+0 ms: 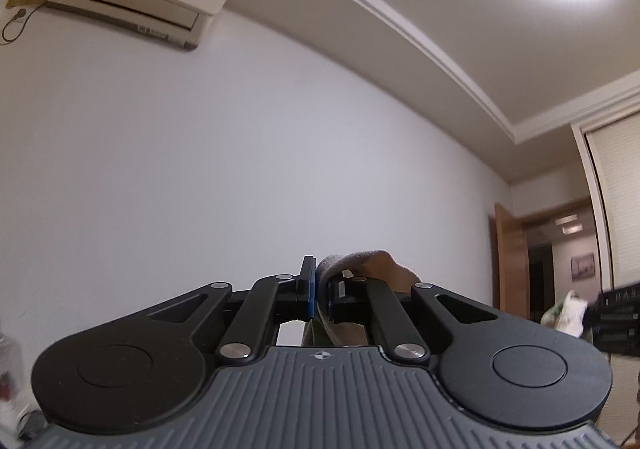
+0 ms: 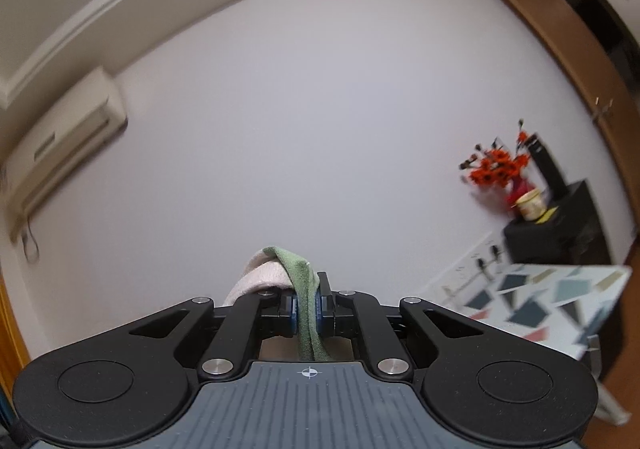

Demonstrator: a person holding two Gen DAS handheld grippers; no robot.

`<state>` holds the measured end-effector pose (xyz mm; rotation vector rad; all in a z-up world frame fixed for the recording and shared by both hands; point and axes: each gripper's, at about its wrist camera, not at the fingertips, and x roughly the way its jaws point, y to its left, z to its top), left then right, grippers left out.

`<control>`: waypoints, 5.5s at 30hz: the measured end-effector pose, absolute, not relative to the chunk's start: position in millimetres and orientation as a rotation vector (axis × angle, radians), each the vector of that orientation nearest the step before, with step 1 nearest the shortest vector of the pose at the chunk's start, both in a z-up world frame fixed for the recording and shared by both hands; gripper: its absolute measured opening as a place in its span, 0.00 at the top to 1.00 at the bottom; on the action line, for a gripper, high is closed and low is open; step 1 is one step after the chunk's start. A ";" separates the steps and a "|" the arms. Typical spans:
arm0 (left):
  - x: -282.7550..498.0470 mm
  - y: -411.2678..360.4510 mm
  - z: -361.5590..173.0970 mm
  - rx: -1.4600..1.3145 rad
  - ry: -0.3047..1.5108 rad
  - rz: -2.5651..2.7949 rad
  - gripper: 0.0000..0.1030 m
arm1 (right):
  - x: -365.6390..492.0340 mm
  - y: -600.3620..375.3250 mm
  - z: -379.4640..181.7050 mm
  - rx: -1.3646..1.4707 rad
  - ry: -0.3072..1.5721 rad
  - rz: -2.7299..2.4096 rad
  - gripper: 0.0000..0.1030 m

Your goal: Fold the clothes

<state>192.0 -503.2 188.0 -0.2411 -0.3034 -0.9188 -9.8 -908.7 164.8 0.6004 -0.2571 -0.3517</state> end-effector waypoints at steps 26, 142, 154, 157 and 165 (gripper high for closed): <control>424.4 -887.7 176.1 -0.052 -0.100 -0.526 0.94 | 326.5 -1315.5 210.3 0.212 -0.109 -0.382 0.93; 468.4 -853.6 -156.2 0.287 0.942 -0.316 0.95 | 320.3 -1359.9 -173.6 0.710 0.646 -0.636 0.96; 477.7 -842.6 -152.1 0.249 1.046 -0.363 0.51 | 282.2 -1351.2 -140.3 0.599 0.544 -0.866 0.49; 463.3 -830.6 -152.3 0.233 1.111 -0.407 0.47 | 280.3 -1317.8 -149.1 0.617 0.612 -0.770 0.51; 421.4 -818.3 -152.6 0.275 1.123 -0.431 0.41 | 311.9 -1231.4 -165.0 0.452 0.790 -0.353 0.48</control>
